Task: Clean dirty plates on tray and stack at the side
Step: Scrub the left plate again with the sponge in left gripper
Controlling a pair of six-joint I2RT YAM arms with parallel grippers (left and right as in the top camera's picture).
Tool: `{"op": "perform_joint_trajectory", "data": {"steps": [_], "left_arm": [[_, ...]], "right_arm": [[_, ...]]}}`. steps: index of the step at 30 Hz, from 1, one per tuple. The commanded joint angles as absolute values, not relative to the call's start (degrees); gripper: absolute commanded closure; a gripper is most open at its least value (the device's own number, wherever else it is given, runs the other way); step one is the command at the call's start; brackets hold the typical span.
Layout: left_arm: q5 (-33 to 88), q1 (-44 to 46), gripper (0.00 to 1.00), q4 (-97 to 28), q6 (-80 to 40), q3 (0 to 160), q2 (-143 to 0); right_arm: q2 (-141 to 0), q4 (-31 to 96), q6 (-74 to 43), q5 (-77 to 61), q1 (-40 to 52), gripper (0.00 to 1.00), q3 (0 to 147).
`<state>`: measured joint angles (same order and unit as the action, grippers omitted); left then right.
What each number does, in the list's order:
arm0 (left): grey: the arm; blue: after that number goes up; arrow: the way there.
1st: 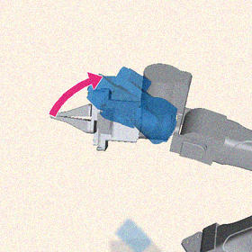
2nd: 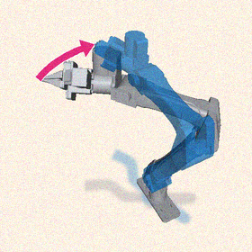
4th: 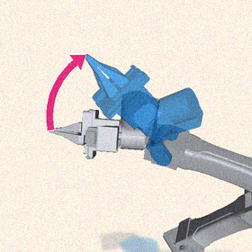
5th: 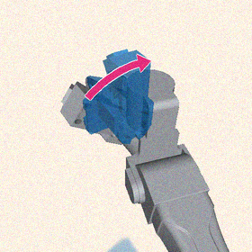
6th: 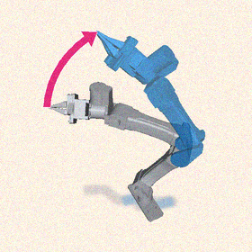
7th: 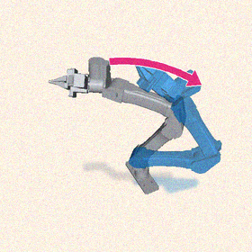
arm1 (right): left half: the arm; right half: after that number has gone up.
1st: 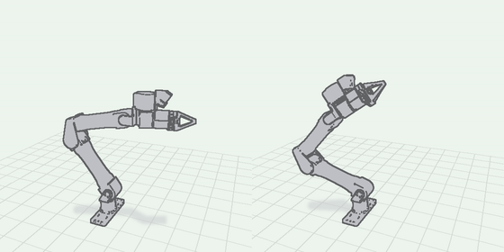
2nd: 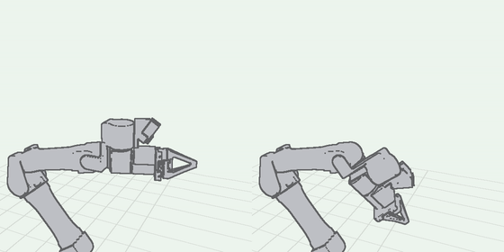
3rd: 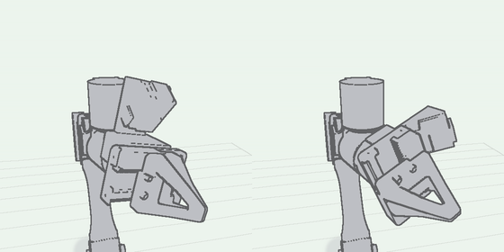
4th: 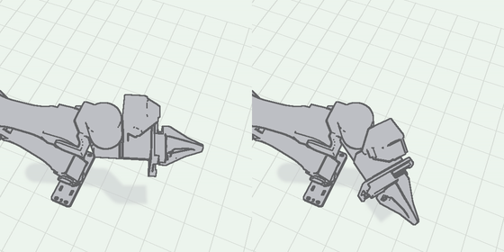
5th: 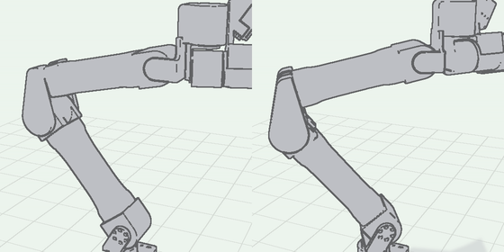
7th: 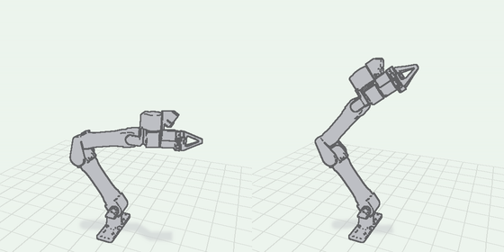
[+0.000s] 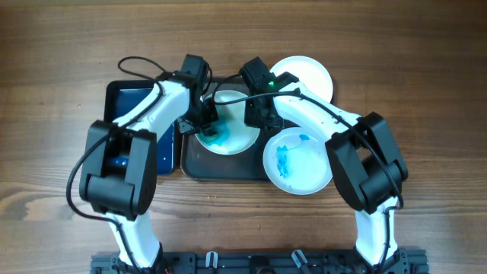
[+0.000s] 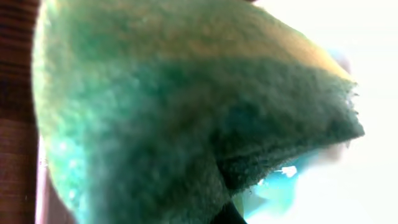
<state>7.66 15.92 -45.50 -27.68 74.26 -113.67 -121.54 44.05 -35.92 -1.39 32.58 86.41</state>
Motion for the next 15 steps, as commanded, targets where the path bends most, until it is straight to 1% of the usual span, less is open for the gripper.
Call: {"op": "perform_joint_trajectory", "data": {"steps": [1,4,5,6,8,11,13,15], "left_arm": [[20.49,19.51,0.96,-44.27,-11.60,69.25,-115.09],[33.71,21.61,0.96,-44.75,2.15,69.36,-114.96],[35.73,22.02,0.96,-44.77,4.45,69.38,-114.96],[36.42,22.37,0.96,-44.77,5.69,69.38,-114.96],[32.84,22.06,0.96,-44.66,4.54,69.38,-114.96],[19.66,20.58,0.96,-44.05,-6.31,69.38,-114.96],[7.03,18.68,0.96,-43.99,-18.39,69.38,-114.96],[-1.56,16.91,0.96,-44.95,-28.73,69.38,-114.96]], "right_arm": [[-122.39,43.70,-35.90,2.96,31.62,0.96,85.76],[-122.39,43.48,-35.75,2.96,31.62,0.96,85.76],[-122.39,43.48,-35.75,2.96,31.62,0.96,85.76],[-122.39,43.51,-35.75,2.94,31.64,0.96,85.76],[-122.41,43.53,-35.62,2.96,31.62,0.96,85.76],[-122.41,43.53,-34.87,2.94,31.64,0.96,85.76],[-122.41,43.33,-34.89,2.94,31.64,0.96,85.49],[-122.41,42.68,-34.87,2.66,31.62,0.95,84.88]]}}
